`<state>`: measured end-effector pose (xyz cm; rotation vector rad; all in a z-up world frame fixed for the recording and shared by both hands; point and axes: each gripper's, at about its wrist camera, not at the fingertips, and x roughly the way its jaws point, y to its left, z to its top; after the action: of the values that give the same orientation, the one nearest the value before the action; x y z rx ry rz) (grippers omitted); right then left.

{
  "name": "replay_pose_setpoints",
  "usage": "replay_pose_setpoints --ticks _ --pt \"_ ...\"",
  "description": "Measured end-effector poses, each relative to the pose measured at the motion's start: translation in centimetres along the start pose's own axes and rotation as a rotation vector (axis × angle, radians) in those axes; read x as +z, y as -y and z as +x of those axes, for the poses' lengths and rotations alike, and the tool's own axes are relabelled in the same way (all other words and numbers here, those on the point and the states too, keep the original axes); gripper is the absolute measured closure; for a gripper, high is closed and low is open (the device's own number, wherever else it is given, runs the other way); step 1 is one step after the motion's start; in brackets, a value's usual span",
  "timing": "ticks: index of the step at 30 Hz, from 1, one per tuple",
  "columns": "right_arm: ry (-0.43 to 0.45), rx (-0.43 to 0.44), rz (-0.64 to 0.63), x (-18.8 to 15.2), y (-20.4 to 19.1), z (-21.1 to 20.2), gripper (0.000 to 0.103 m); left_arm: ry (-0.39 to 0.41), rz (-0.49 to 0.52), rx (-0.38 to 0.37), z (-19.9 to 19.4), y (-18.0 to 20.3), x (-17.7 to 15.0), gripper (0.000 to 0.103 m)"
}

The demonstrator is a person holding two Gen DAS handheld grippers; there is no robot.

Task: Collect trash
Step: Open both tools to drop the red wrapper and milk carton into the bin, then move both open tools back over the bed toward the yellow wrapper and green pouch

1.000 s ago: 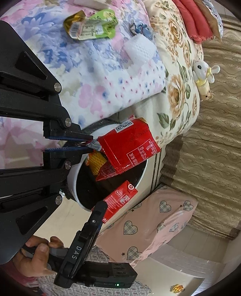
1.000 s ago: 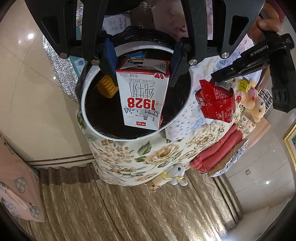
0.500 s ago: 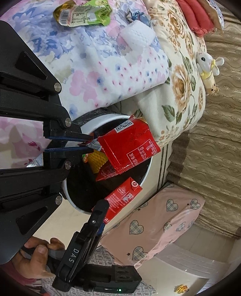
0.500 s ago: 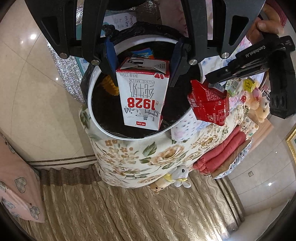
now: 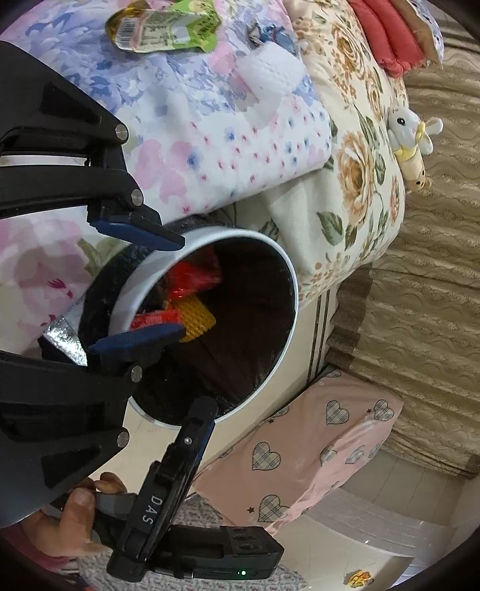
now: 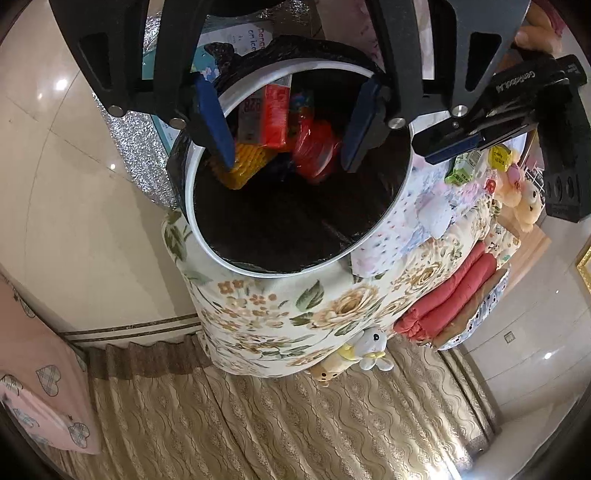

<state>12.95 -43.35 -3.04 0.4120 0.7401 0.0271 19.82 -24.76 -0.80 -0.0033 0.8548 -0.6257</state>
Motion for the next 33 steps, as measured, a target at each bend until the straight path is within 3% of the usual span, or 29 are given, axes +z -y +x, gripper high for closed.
replay_pose_setpoints --ticks 15,33 --pt "0.012 0.045 -0.023 -0.9 -4.2 0.0 0.017 0.013 -0.15 0.069 -3.4 -6.2 -4.5 0.057" --pt "-0.07 0.152 -0.106 -3.9 -12.3 2.6 0.012 0.07 -0.307 0.171 -9.2 -13.7 -9.3 0.057"
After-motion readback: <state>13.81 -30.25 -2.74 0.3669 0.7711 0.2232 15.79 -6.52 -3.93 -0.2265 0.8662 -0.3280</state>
